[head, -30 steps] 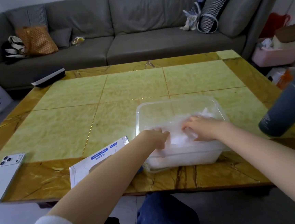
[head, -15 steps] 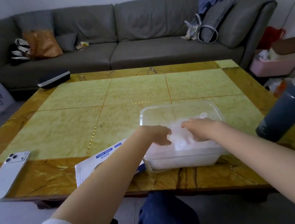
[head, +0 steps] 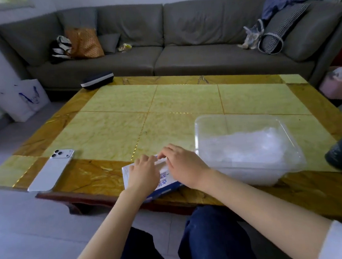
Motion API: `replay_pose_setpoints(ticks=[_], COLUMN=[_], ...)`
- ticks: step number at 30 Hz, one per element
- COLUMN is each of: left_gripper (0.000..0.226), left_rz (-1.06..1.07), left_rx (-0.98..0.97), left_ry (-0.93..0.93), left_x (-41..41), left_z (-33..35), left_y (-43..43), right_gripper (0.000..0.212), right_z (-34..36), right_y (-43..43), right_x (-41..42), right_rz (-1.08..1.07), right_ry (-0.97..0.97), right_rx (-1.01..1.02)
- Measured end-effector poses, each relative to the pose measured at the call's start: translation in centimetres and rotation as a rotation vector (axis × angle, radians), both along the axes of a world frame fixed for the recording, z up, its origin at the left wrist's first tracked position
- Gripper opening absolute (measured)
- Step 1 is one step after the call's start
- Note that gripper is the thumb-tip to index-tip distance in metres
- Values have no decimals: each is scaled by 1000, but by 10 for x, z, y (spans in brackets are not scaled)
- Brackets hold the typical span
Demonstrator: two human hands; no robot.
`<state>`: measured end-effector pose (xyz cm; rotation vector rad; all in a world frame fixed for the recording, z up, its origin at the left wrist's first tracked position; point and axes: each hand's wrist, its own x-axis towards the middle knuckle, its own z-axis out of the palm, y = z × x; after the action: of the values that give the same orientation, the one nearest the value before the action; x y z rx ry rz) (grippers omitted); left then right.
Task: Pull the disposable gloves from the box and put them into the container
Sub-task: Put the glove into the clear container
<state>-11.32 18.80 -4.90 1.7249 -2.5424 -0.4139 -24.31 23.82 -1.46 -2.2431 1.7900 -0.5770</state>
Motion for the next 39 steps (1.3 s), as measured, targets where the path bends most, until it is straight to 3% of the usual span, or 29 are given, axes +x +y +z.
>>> replay_pose_setpoints(ticks=[4, 7, 12, 16, 21, 30, 34, 39], left_gripper=[47, 49, 51, 51, 52, 47, 49, 48], left_rz=[37, 13, 39, 49, 62, 76, 81, 107], left_rx=[25, -36, -64, -64, -58, -32, -34, 7], left_ry=[-35, -5, 72, 130, 137, 217, 228, 338], left_x=[22, 27, 32, 34, 33, 34, 34, 31], left_z=[-18, -28, -39, -41, -41, -40, -40, -39], left_y=[6, 10, 10, 12, 12, 13, 14, 15], right_gripper=[25, 17, 27, 25, 23, 17, 14, 15], right_z=[-36, -56, -58, -52, -58, -57, -59, -61], right_y=[-16, -22, -36, -44, -33, -20, -15, -10], right_x=[20, 24, 34, 34, 26, 15, 14, 15], right_rz=[-63, -174, -273, -318, -307, -582, -541, -473], right_ry=[37, 72, 182, 152, -70, -900, -941, -837], right_rx=[219, 204, 289, 388, 258, 88, 73, 93])
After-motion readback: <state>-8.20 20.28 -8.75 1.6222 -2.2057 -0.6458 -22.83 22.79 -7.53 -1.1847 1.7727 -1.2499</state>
